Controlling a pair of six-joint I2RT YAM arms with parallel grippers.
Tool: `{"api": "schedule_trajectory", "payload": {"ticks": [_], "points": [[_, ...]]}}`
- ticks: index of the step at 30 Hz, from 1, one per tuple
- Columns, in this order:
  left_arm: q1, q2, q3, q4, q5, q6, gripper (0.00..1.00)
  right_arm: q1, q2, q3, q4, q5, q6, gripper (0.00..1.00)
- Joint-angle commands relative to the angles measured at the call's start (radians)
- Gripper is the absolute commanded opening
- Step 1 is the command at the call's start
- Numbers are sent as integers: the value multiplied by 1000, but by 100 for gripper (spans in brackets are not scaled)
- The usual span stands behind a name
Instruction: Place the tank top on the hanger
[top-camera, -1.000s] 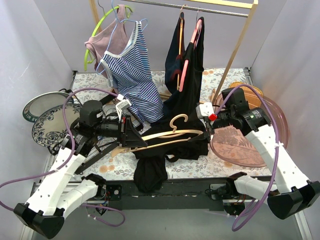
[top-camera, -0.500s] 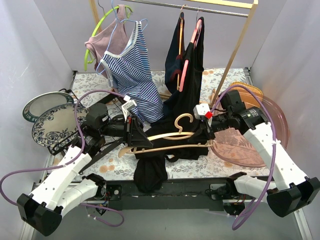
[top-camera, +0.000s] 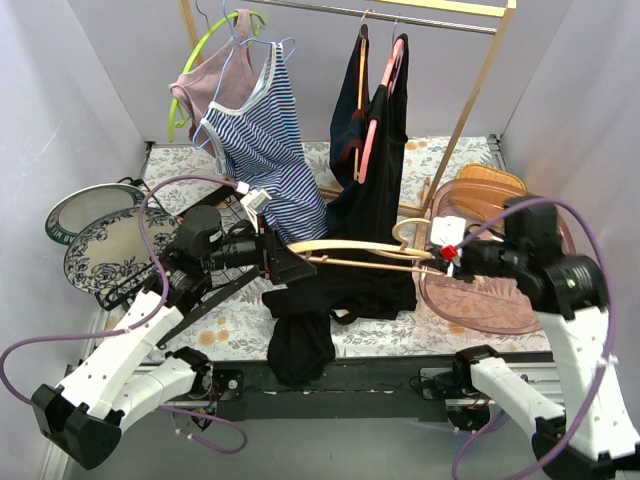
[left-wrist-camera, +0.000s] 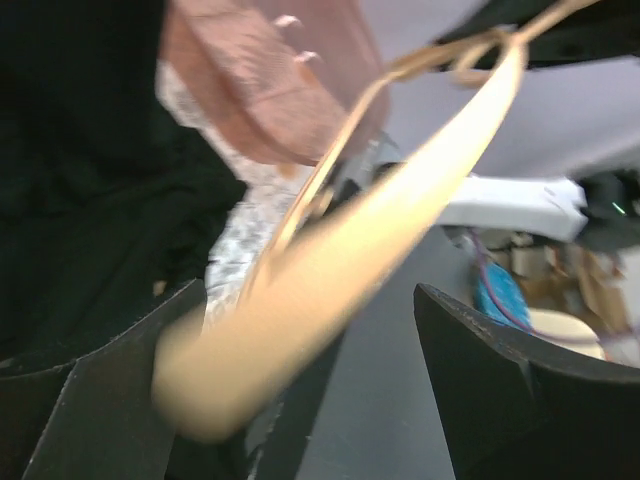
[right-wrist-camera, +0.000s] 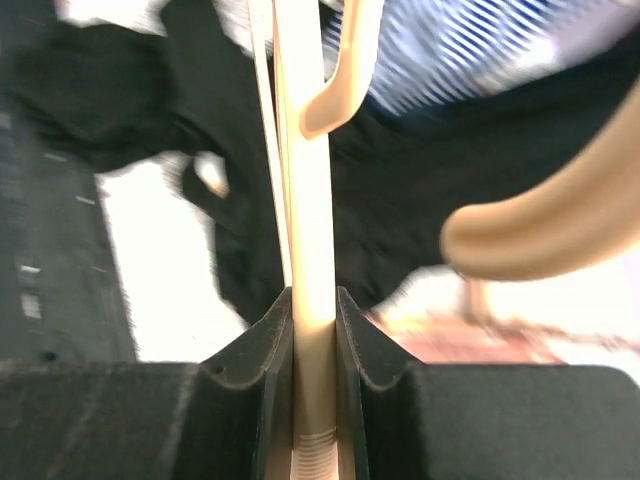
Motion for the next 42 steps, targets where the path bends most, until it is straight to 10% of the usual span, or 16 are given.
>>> {"api": "schedule_trajectory", "payload": {"ticks": [1, 6, 11, 17, 29, 34, 42], "points": [[-9, -62, 35, -210, -261, 71, 86, -106, -77, 31, -45, 221, -22, 1], [-235, -81, -43, -248, -419, -76, 87, -142, -108, -34, -39, 289, -16, 1], [-658, 89, -22, -287, -899, -302, 81, -160, -105, -21, -63, 298, -30, 1], [-896, 412, 171, -477, -1318, -679, 75, -162, -99, -24, -60, 275, -25, 1], [-865, 748, 334, -705, -1518, -1236, 45, -162, -119, -88, -48, 235, -30, 1], [-810, 804, 335, -670, -1487, -1233, 43, -160, -122, -107, -39, 232, -28, 1], [-761, 768, 268, -586, -1499, -1196, 10, -160, -124, -133, -37, 208, -32, 1]]}}
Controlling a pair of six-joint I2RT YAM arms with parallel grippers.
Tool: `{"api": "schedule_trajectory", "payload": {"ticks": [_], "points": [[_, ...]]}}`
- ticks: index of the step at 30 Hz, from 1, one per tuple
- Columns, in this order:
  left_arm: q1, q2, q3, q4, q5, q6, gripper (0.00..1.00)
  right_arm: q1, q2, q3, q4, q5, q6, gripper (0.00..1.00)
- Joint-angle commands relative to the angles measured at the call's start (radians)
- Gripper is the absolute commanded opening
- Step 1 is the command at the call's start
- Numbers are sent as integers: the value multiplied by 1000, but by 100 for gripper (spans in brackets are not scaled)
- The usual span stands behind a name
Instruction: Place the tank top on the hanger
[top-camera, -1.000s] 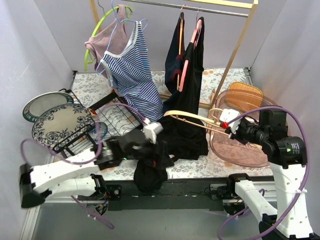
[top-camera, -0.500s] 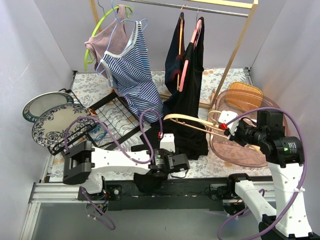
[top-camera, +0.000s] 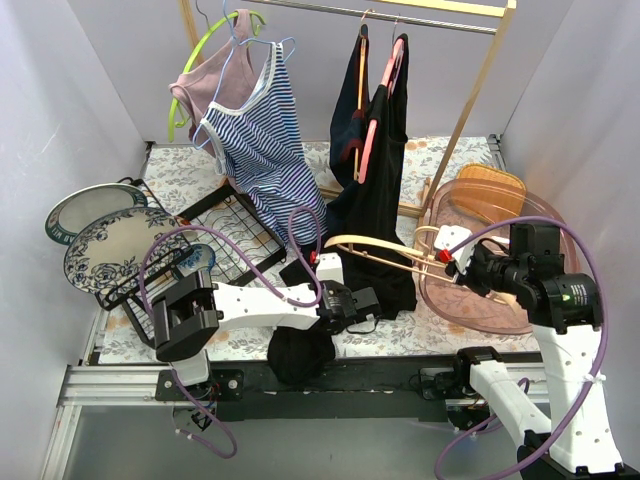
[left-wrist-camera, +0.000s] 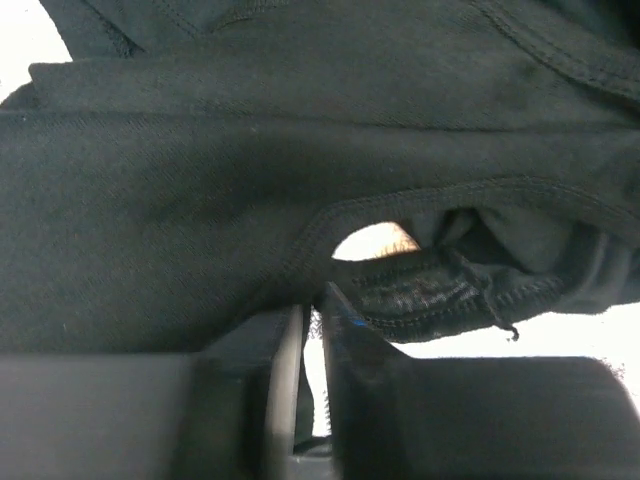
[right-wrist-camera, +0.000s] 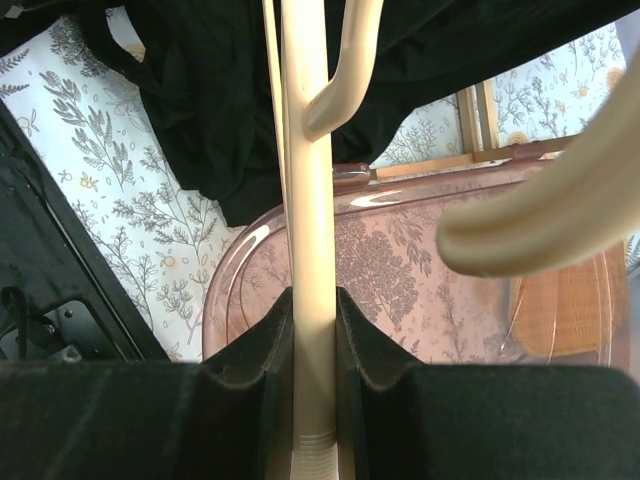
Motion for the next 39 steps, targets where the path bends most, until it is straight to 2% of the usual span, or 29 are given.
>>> {"api": "schedule_trajectory", "payload": {"ticks": [1, 3, 12, 19, 26, 39], "points": [[13, -67, -56, 51, -55, -426, 6, -2, -2, -4, 35, -45, -8, 1], [18, -106, -79, 60, -66, -415, 0, -2, -1, -4, 32, -49, -12, 1], [33, -419, -221, 62, -91, -297, 0, -2, 18, -24, -28, -95, -87, 1], [53, -550, -229, 5, -37, -197, 0, -2, 62, -64, -89, -189, -172, 1], [62, -596, -177, -98, -77, -176, 0, -3, 70, -36, -108, -237, -195, 1], [81, -588, 39, -136, -105, 80, 0, 10, 97, -79, -109, -338, -195, 1]]}}
